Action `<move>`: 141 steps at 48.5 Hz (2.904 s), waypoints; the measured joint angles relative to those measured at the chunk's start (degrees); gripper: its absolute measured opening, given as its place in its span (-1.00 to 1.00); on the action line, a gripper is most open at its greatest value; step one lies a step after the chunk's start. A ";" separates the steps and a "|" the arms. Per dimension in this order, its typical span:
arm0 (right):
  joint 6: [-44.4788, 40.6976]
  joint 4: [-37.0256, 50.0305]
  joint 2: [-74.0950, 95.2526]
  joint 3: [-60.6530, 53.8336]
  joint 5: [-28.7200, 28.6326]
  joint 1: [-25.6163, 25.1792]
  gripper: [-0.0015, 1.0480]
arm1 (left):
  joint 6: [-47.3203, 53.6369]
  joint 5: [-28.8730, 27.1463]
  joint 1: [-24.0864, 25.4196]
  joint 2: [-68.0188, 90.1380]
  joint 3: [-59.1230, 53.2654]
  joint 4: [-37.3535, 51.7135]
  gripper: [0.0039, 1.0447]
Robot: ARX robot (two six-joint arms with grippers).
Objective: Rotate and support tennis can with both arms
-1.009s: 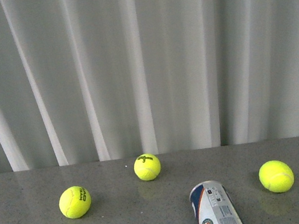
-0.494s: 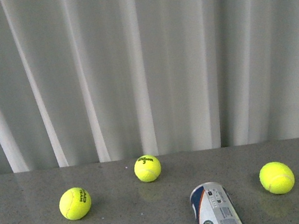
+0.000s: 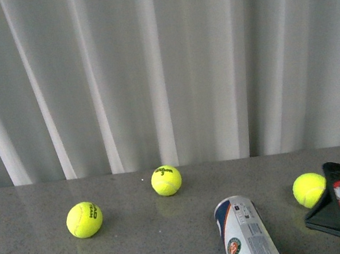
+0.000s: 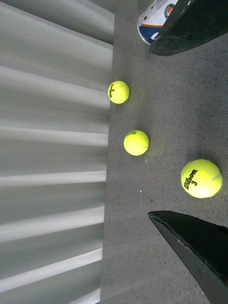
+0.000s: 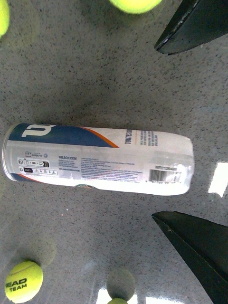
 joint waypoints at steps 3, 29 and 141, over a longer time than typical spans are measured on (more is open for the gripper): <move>0.31 0.13 3.45 2.21 0.35 0.46 0.87 | 0.00 0.00 0.00 0.00 0.00 0.00 0.88; 1.20 -1.55 21.49 17.16 4.72 6.01 0.87 | 0.00 0.00 0.00 0.00 0.00 0.00 0.88; -99.62 7.96 34.01 22.25 5.09 16.52 -0.88 | 0.00 0.00 0.00 0.00 0.00 0.00 0.88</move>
